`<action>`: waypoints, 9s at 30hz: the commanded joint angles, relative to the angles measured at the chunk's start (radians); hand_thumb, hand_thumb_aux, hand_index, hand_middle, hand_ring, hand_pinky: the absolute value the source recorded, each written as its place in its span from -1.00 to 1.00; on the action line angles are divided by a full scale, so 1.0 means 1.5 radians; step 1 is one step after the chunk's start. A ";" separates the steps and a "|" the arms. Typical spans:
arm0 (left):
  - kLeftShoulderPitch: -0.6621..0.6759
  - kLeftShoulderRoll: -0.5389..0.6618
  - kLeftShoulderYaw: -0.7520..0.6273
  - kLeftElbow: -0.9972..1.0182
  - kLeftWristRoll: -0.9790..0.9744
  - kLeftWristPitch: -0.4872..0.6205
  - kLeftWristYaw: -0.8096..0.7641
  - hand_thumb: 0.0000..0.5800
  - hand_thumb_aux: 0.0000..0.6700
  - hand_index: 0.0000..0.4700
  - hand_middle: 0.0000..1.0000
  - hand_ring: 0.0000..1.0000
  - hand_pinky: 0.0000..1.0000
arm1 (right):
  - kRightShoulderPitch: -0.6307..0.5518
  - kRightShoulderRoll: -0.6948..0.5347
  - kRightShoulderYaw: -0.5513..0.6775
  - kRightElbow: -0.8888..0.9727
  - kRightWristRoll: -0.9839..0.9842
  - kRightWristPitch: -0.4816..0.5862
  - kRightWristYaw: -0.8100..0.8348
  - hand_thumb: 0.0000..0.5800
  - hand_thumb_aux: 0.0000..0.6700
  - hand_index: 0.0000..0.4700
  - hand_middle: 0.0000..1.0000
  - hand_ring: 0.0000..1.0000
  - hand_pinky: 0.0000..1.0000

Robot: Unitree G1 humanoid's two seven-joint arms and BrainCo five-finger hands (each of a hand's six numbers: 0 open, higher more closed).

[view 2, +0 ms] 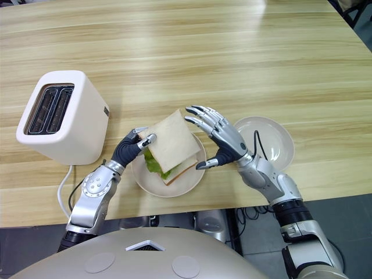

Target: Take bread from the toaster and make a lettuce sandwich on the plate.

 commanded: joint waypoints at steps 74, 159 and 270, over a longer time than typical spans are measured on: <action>-0.040 0.116 0.030 0.025 0.230 -0.079 0.092 -1.00 -1.00 -1.00 -0.74 -0.74 -0.74 | 0.014 -0.055 0.213 0.003 -0.029 0.120 0.437 -1.00 -1.00 -1.00 -1.00 -1.00 -1.00; 0.257 0.307 0.050 -0.036 0.021 -0.191 -0.243 1.00 1.00 0.96 1.00 1.00 1.00 | 0.265 -0.067 -0.196 -0.252 0.817 0.564 0.932 0.03 -0.40 -0.41 1.00 1.00 1.00; -0.395 0.142 -0.167 0.663 0.381 -0.320 0.065 1.00 1.00 0.96 1.00 1.00 1.00 | -0.279 0.087 0.130 0.525 0.154 0.168 0.545 1.00 1.00 0.96 1.00 1.00 1.00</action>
